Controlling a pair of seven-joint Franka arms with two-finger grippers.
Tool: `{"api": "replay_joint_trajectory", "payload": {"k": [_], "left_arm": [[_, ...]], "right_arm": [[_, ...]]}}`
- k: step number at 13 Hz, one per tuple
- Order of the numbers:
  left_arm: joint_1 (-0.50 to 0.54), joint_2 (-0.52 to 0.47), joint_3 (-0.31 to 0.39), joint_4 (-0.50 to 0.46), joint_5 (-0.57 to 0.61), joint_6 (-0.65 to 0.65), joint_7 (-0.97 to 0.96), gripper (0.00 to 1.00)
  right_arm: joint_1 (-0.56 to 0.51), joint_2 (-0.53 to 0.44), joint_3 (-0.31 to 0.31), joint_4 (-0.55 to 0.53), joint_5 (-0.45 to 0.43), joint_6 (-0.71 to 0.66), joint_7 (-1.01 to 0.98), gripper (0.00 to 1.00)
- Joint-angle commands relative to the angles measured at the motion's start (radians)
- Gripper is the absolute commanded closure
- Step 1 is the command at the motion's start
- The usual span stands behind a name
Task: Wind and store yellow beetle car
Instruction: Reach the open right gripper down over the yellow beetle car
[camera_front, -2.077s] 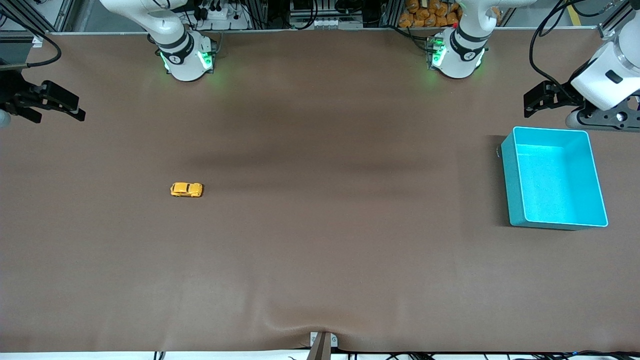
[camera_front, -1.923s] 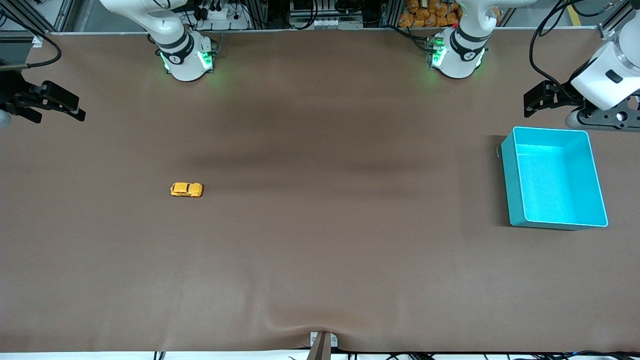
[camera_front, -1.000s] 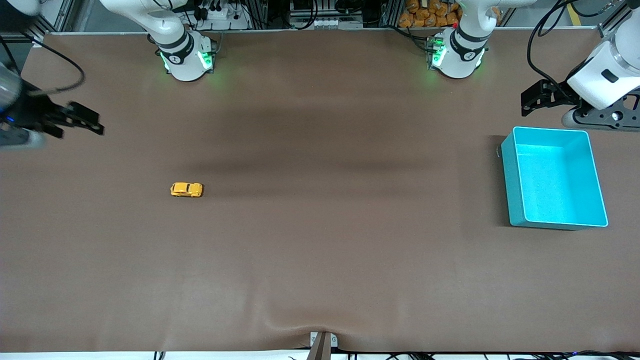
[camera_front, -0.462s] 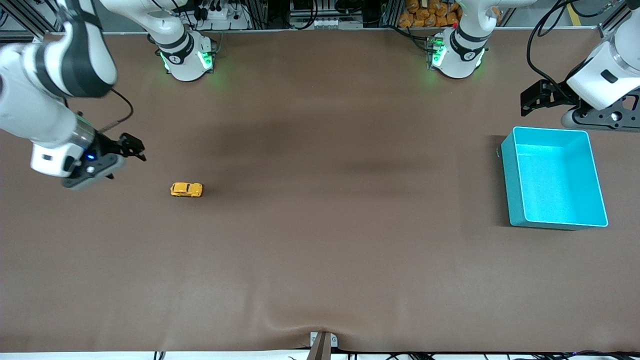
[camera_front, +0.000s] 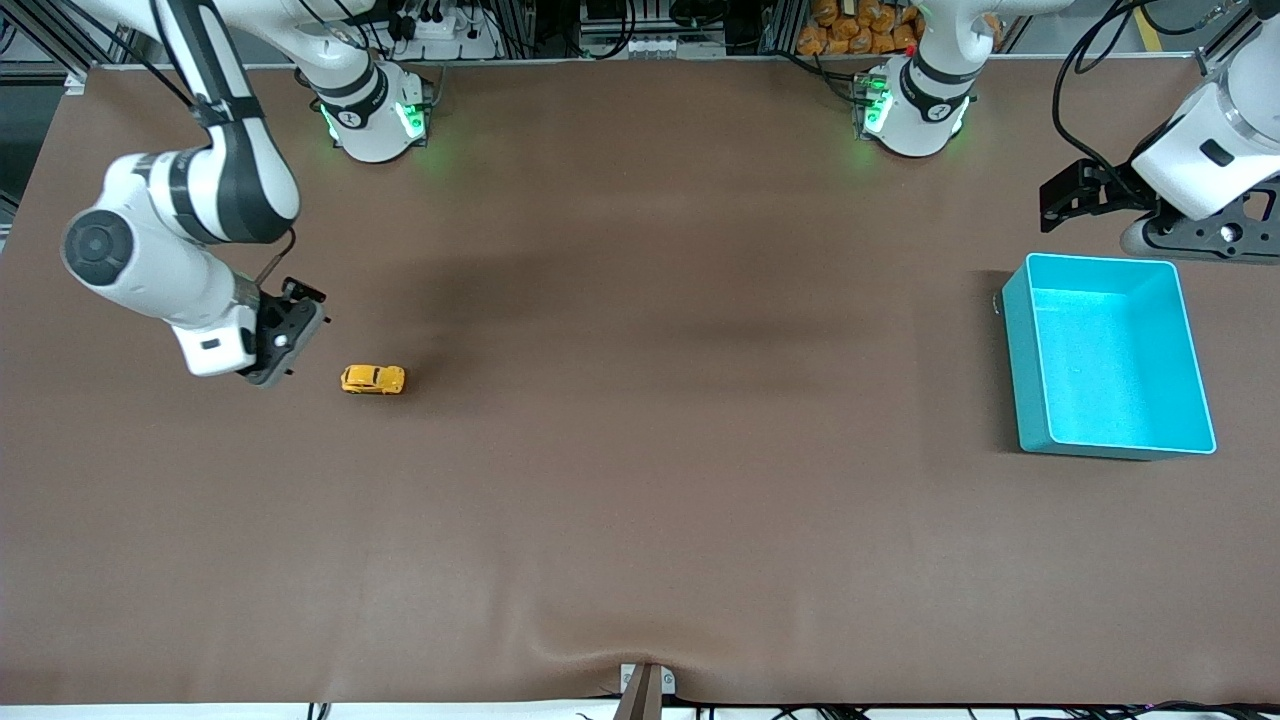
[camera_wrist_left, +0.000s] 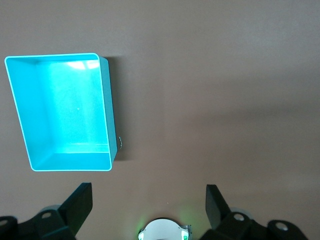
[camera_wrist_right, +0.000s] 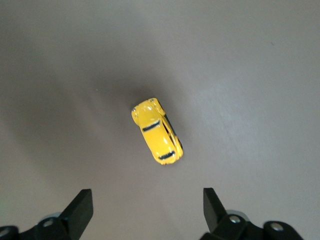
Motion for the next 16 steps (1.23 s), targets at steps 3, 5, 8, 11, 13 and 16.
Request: {"api": "replay_joint_trajectory", "payload": {"k": [3, 5, 8, 11, 13, 16], "left_arm": [[-0.018, 0.02, 0.0, 0.01, -0.023, 0.013, -0.009, 0.0], [-0.018, 0.022, 0.0, 0.01, -0.023, 0.014, -0.01, 0.0], [-0.016, 0.028, 0.002, 0.01, -0.023, 0.014, -0.021, 0.0], [-0.015, 0.028, 0.002, 0.01, -0.023, 0.014, -0.021, 0.0], [-0.013, 0.028, 0.002, 0.01, -0.023, 0.016, -0.021, 0.0], [-0.011, 0.028, 0.002, 0.01, -0.023, 0.014, -0.021, 0.0]], "right_arm": [[-0.012, 0.061, 0.013, -0.076, -0.019, 0.177, -0.241, 0.21], [-0.012, 0.088, 0.013, -0.076, -0.019, 0.22, -0.307, 0.25], [-0.005, 0.131, 0.013, -0.074, -0.019, 0.263, -0.324, 0.25], [0.008, 0.177, 0.013, -0.068, -0.019, 0.297, -0.383, 0.29], [0.012, 0.188, 0.013, -0.068, -0.019, 0.309, -0.384, 0.3], [0.014, 0.211, 0.026, -0.068, -0.019, 0.325, -0.384, 0.35]]}}
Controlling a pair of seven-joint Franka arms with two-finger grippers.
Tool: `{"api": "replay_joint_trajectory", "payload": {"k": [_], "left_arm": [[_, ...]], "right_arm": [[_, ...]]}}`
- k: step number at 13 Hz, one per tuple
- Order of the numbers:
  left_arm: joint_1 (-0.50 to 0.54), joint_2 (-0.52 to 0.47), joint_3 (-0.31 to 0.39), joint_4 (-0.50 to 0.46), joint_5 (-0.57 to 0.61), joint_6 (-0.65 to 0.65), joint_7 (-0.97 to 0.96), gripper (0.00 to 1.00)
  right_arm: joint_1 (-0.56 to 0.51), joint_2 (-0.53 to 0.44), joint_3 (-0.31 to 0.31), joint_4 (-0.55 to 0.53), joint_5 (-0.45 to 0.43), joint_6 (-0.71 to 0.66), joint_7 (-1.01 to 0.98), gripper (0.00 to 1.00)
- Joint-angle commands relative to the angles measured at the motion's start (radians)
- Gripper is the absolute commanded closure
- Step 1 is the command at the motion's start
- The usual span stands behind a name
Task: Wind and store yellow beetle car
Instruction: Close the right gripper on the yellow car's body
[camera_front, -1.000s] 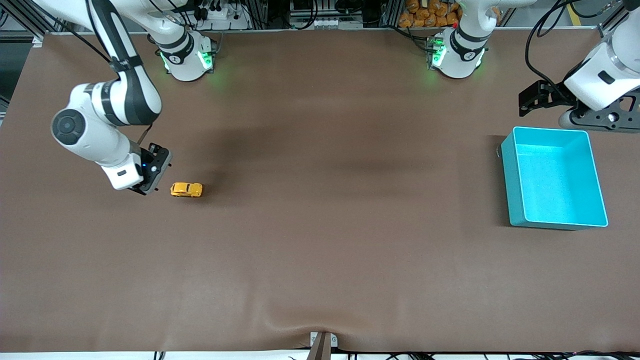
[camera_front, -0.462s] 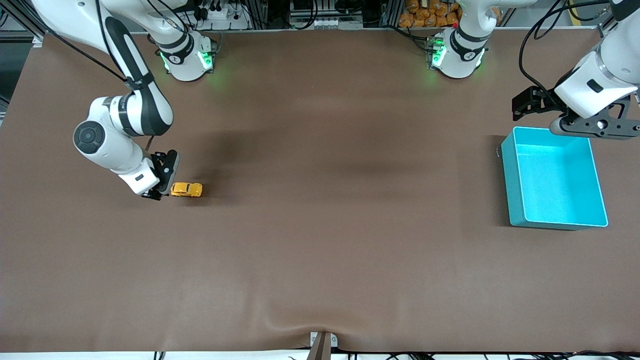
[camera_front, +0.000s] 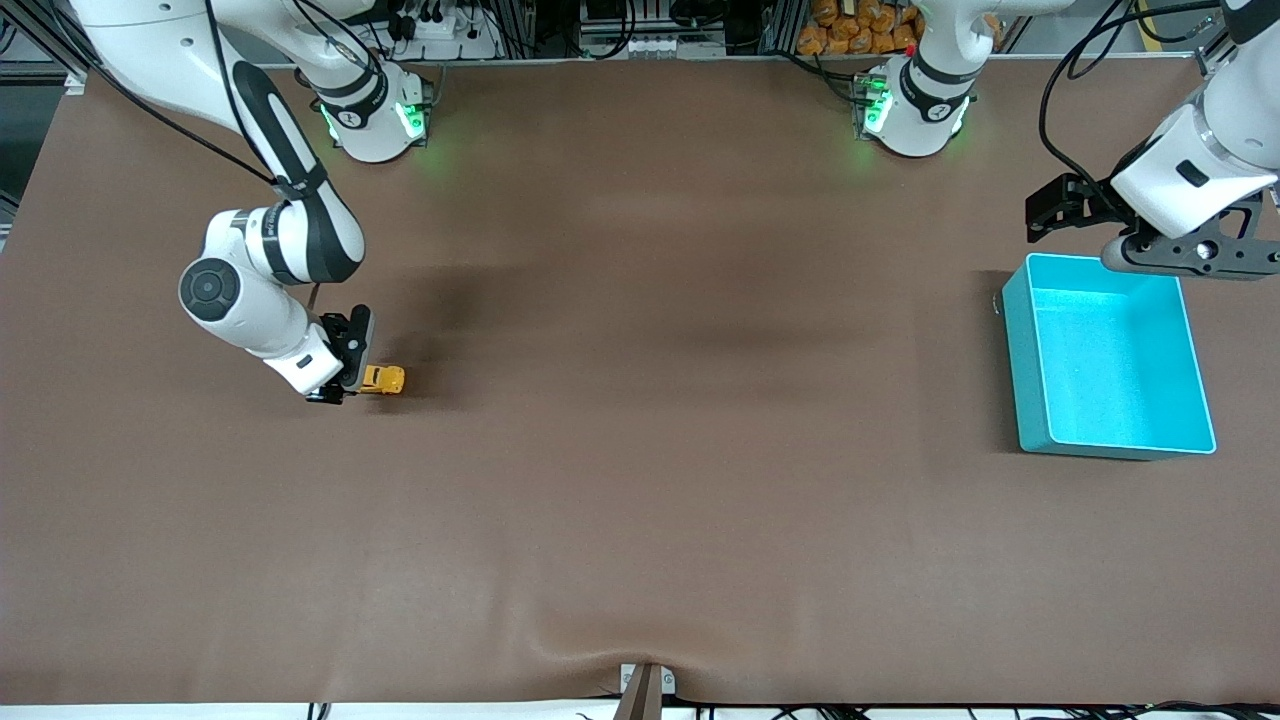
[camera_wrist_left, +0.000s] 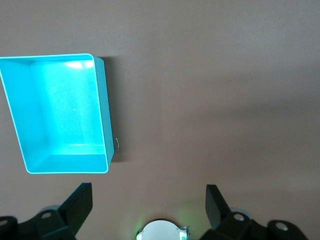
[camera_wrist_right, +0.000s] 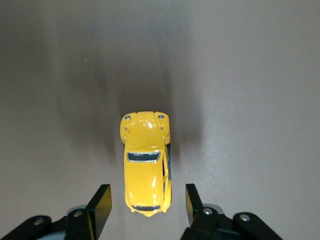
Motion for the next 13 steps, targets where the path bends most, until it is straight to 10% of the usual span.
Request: {"api": "replay_joint_trajectory", "payload": {"k": [1, 13], "left_arm": [[0.001, 0.003, 0.003, 0.011, -0.02, 0.005, -0.01, 0.0], [0.001, 0.002, 0.001, 0.011, -0.023, 0.003, -0.05, 0.0]], "right_arm": [[0.0, 0.019, 0.012, 0.008, -0.008, 0.009, -0.011, 0.36], [0.009, 0.053, 0.021, 0.007, -0.008, 0.04, -0.011, 0.52]]}}
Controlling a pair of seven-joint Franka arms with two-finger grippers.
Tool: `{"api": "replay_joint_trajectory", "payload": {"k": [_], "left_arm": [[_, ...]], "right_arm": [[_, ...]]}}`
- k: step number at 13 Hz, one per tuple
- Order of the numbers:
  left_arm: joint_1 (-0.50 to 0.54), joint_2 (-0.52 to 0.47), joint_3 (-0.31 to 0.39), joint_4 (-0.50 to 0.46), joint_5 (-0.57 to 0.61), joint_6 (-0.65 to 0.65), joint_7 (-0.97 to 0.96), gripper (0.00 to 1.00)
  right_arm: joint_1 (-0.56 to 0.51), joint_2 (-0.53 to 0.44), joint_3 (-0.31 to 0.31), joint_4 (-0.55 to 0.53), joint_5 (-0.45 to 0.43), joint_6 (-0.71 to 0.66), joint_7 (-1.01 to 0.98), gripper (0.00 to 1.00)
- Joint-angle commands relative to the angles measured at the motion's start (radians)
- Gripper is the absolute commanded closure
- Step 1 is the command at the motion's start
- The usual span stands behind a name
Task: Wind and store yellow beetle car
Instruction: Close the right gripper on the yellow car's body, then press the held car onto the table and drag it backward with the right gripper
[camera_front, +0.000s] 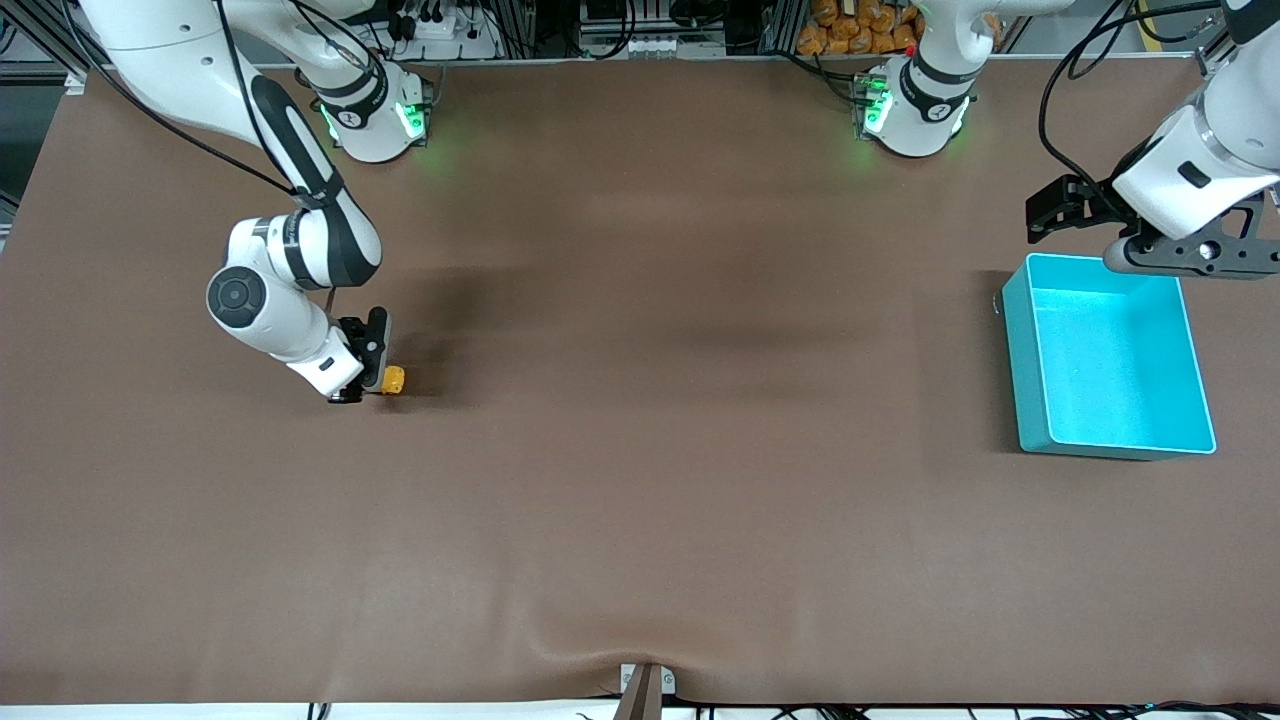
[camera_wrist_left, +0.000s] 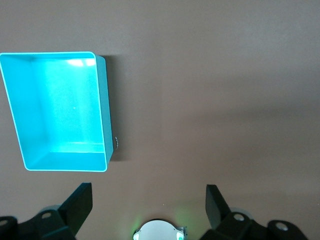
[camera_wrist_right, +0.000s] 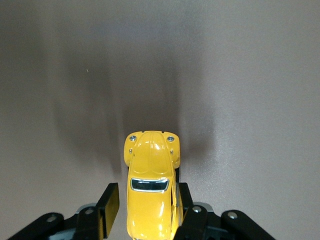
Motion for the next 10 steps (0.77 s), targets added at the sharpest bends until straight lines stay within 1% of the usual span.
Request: {"api": "replay_joint_trajectory", "payload": {"k": [1, 4, 10], "left_arm": [[0.001, 0.002, 0.001, 0.011, -0.022, 0.003, -0.019, 0.0], [0.001, 0.002, 0.001, 0.011, -0.022, 0.003, -0.022, 0.0], [0.0, 0.002, 0.001, 0.009, -0.022, 0.003, -0.024, 0.0]], "right_arm": [[0.007, 0.008, 0.0, 0.007, -0.008, 0.007, -0.01, 0.57], [0.01, 0.027, 0.0, 0.007, -0.008, 0.018, -0.01, 0.66], [0.013, 0.045, 0.0, 0.011, -0.008, 0.026, -0.019, 0.68]]}}
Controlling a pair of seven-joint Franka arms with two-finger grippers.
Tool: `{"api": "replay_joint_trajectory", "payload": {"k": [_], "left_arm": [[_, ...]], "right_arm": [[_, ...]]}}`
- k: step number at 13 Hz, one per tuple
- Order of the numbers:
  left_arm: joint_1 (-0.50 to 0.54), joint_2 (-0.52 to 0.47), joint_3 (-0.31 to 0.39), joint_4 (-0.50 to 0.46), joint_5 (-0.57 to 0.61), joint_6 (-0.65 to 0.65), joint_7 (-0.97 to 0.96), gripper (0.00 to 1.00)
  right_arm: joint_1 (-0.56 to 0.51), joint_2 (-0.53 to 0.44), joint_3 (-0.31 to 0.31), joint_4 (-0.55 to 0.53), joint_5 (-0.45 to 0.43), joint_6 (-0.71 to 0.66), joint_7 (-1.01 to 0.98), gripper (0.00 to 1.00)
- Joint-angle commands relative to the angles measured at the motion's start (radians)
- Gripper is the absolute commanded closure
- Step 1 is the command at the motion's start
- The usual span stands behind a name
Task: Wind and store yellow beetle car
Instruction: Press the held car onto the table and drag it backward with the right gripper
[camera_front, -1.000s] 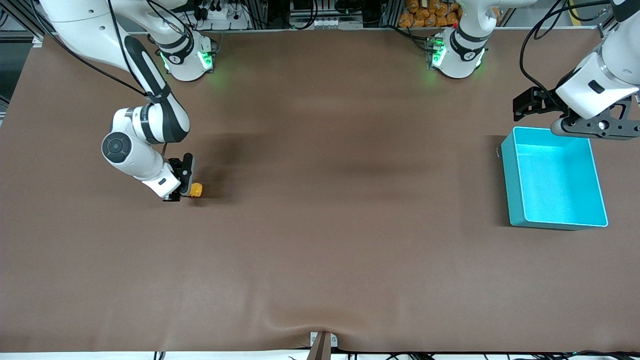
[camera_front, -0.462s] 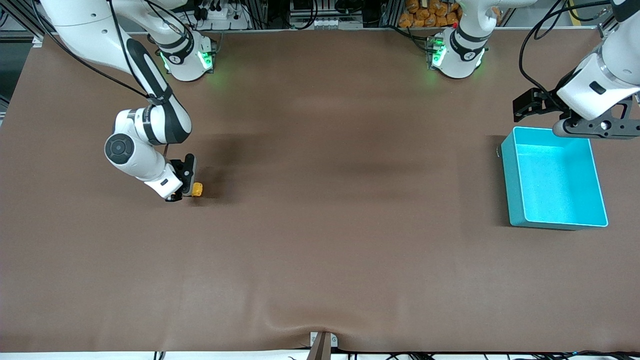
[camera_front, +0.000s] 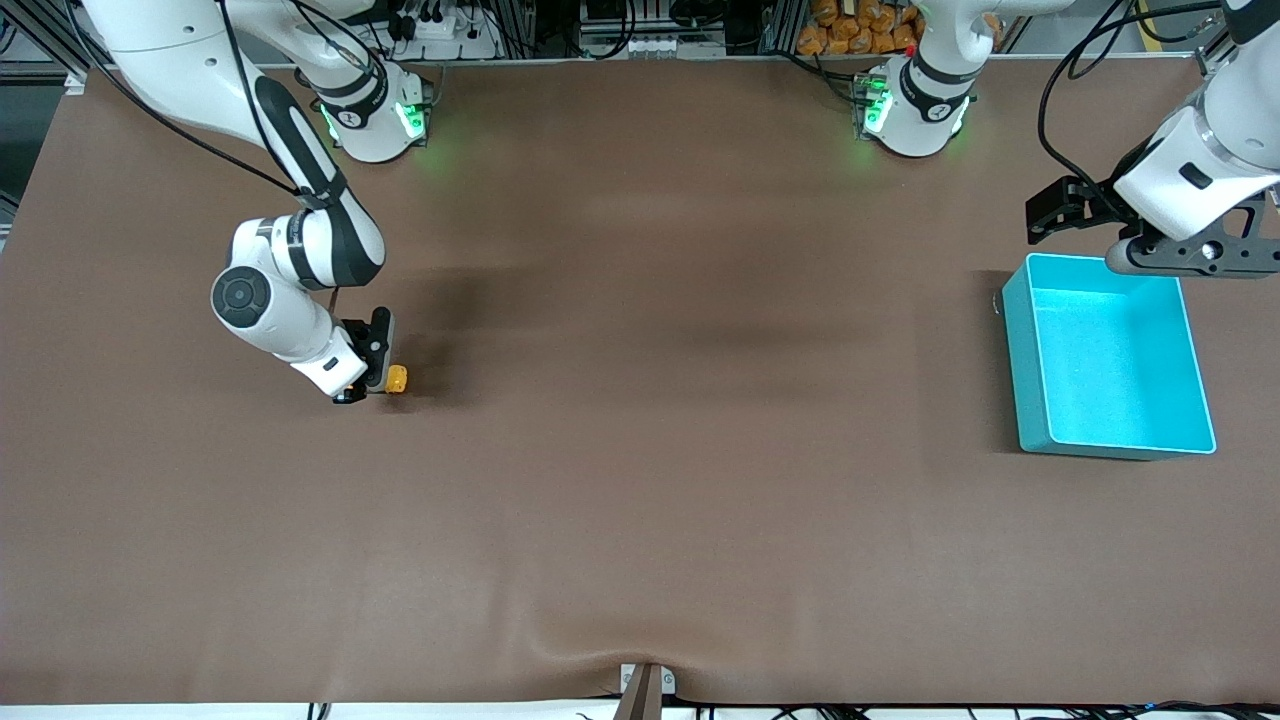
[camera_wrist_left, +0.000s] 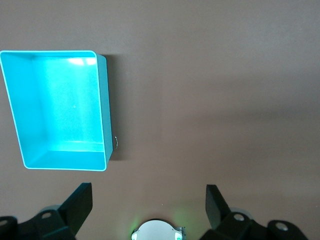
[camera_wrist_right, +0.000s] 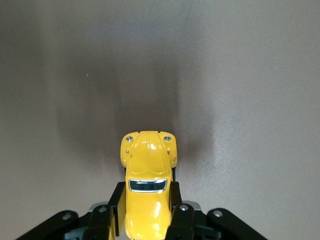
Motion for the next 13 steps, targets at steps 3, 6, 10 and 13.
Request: {"api": "replay_joint_trajectory", "payload": {"k": [3, 6, 10, 13], "left_arm": [[0.0, 0.002, 0.001, 0.009, -0.022, 0.003, -0.016, 0.0], [-0.002, 0.002, 0.001, 0.009, -0.022, 0.003, -0.018, 0.0], [0.0, 0.002, 0.001, 0.009, -0.02, 0.003, -0.018, 0.0], [0.001, 0.002, 0.001, 0.009, -0.02, 0.003, -0.018, 0.0]], "right_arm": [[-0.003, 0.056, -0.001, 0.022, -0.007, 0.02, -0.054, 0.68], [-0.025, 0.065, -0.003, 0.031, -0.007, 0.021, -0.094, 0.68], [-0.061, 0.071, -0.003, 0.033, -0.007, 0.018, -0.096, 0.68], [-0.068, 0.077, -0.004, 0.034, -0.007, 0.018, -0.096, 0.68]]}}
